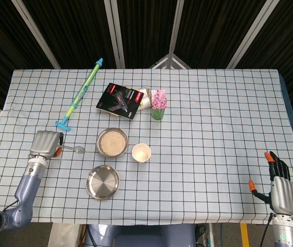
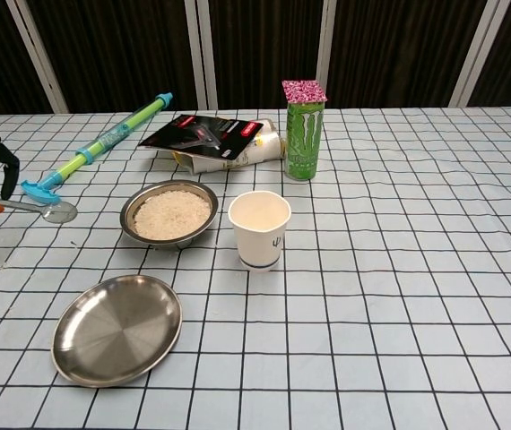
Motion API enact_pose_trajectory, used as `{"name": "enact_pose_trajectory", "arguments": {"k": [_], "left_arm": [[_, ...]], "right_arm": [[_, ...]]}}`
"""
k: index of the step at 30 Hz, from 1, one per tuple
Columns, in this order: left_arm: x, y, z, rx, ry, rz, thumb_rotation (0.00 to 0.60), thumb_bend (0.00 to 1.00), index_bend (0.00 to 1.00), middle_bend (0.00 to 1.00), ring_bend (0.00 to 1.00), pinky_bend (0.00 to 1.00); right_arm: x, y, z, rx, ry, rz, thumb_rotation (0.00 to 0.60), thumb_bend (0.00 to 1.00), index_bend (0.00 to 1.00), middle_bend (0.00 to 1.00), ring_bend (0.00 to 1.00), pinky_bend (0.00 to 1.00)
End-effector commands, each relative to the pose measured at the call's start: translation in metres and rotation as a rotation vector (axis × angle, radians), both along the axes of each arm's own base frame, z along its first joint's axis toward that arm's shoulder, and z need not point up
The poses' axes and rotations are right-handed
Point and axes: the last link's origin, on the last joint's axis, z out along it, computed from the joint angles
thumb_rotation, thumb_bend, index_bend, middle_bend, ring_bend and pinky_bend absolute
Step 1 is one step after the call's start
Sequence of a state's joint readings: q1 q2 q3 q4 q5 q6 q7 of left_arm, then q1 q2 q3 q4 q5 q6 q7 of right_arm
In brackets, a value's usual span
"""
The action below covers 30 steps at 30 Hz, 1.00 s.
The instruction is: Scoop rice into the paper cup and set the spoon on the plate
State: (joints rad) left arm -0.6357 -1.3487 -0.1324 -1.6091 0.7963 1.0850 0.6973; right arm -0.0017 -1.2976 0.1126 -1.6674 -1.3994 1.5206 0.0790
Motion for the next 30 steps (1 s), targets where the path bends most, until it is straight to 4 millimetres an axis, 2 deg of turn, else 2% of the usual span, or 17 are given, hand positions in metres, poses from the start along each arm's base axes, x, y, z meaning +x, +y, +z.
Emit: {"name": "enact_pose_trajectory", "arguments": {"k": [1,9,15,20,26,30], "left_arm": [[0.006,0.007,0.003,0.003,0.020,-0.015,0.600,0.46,0.65,0.96,1.00,1.00],[0.029,0.028,0.012,0.019,0.099,-0.065,0.600,0.47,0.65,0.96,1.00,1.00],[0.052,0.044,0.015,0.022,0.250,-0.162,0.600,0.47,0.65,0.96,1.00,1.00],[0.062,0.050,0.000,0.001,0.366,-0.218,0.600,0.48,0.67,0.96,1.00,1.00],[0.076,0.055,-0.025,-0.016,0.432,-0.264,0.600,0.48,0.69,0.97,1.00,1.00],[0.084,0.058,-0.033,-0.012,0.456,-0.291,0.600,0.48,0.70,0.97,1.00,1.00]], "right_arm": [[0.000,0.000,0.000,-0.001,-0.001,0.002,0.600,0.38,0.02,0.00,0.00,0.00],[0.000,0.000,0.000,-0.014,-0.015,0.005,0.600,0.38,0.02,0.00,0.00,0.00],[-0.001,0.000,-0.001,-0.014,-0.022,0.010,0.600,0.38,0.02,0.00,0.00,0.00],[0.000,0.001,0.001,-0.014,-0.011,0.013,0.600,0.38,0.02,0.00,0.00,0.00],[0.001,0.000,0.001,-0.016,-0.013,0.020,0.600,0.38,0.02,0.00,0.00,0.00],[0.001,0.000,0.001,-0.018,-0.011,0.025,0.600,0.38,0.02,0.00,0.00,0.00]]}}
